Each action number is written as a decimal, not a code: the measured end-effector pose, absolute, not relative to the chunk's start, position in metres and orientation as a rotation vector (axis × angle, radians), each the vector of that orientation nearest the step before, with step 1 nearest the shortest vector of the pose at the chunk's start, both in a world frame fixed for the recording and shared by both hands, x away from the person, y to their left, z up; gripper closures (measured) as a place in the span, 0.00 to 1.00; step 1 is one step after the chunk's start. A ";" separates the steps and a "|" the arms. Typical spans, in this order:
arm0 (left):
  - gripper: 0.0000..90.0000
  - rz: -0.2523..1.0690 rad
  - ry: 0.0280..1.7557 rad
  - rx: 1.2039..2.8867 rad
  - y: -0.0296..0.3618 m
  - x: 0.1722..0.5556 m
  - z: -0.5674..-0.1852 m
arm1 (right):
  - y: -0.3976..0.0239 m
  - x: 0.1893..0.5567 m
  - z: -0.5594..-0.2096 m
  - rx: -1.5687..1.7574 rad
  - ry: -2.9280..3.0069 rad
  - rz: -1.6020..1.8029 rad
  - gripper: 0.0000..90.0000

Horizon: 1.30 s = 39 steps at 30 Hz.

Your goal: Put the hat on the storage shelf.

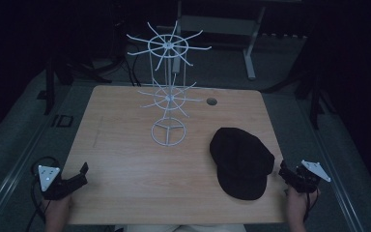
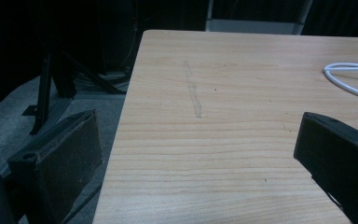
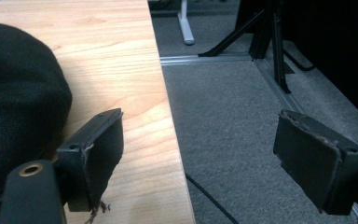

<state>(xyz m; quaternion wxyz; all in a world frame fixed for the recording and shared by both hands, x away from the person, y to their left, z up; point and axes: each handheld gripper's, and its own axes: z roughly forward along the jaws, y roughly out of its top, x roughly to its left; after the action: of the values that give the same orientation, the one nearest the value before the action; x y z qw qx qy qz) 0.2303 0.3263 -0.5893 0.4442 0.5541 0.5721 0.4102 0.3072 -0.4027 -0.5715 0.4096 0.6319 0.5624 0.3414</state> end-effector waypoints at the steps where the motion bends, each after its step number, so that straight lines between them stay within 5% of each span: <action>1: 0.02 1.018 1.419 1.373 0.326 0.230 -0.589 | -0.403 0.307 -0.572 1.590 1.414 0.862 0.18; 9: 0.02 1.018 1.420 1.381 0.326 0.231 -0.589 | -0.403 0.304 -0.569 1.580 1.426 0.910 0.14; 28: 0.02 1.011 1.415 1.377 0.327 0.230 -0.589 | -0.369 0.294 -0.465 1.397 1.505 1.126 0.15; 39: 0.02 1.008 1.411 1.377 0.327 0.230 -0.589 | -0.338 0.307 -0.444 1.328 1.651 1.170 0.16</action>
<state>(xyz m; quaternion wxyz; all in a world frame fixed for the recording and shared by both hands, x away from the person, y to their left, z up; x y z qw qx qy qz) 0.2301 0.3267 -0.5893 0.4471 0.5564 0.5700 0.4070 0.3072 -0.3377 -0.4441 0.3531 0.5133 0.6382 0.4522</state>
